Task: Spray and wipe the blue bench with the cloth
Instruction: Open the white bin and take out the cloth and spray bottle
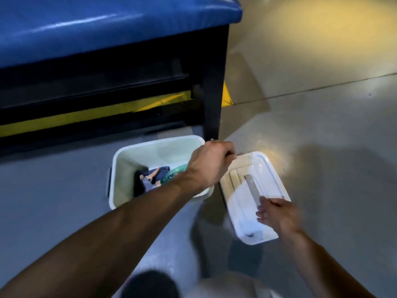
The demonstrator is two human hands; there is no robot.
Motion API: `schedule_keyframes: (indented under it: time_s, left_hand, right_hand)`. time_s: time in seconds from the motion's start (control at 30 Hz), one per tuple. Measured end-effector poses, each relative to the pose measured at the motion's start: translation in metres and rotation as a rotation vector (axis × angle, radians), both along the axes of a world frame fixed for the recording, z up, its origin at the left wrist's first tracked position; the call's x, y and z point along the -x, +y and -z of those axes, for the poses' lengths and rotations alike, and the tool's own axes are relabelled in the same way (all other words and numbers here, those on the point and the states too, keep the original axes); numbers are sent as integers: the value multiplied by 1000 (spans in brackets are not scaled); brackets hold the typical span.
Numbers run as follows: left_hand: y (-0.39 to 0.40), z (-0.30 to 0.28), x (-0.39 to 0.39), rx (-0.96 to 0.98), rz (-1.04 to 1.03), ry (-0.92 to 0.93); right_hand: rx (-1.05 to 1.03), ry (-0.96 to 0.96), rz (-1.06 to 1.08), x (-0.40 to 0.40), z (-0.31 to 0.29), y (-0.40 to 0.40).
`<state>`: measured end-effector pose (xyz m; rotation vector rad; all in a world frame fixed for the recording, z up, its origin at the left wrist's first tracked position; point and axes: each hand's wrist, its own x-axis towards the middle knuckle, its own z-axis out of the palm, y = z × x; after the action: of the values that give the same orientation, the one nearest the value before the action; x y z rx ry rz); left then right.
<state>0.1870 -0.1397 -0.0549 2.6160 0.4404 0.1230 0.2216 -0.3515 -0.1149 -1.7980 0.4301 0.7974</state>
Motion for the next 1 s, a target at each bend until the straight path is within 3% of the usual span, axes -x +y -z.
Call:
schedule_keyframes:
  time_s: [0.17,0.33,0.5,0.6,0.67,0.73,0.83,1.0]
  left_hand:
    - [75,-14,59,12,-227,46]
    - [122,2,104,27,-398,161]
    - [133,31,136,27,-435,376]
    - [132,42,160,6,-384,349]
    - [131,44,172,28,-337,293]
    - [132,45,180,55,-290,253]
    - [132,37,185,84,-269,193]
    - [134,39,179,103,-325,255]
  right_hand:
    - [-141,-207,-177,-2,-57,75]
    - [-196,-383,-449,14,-64,146]
    - [142,-804,-1159,36,-28,204]
    - [505,-997,-1643,47,0,233]
    - [734,-1064,-1793,52,16,243]
    - [862,-1130,-1844,55,26,247]
    - [838,-1160,-1758,52,28,241]
    - [418,-959,-1322,32,9,214]
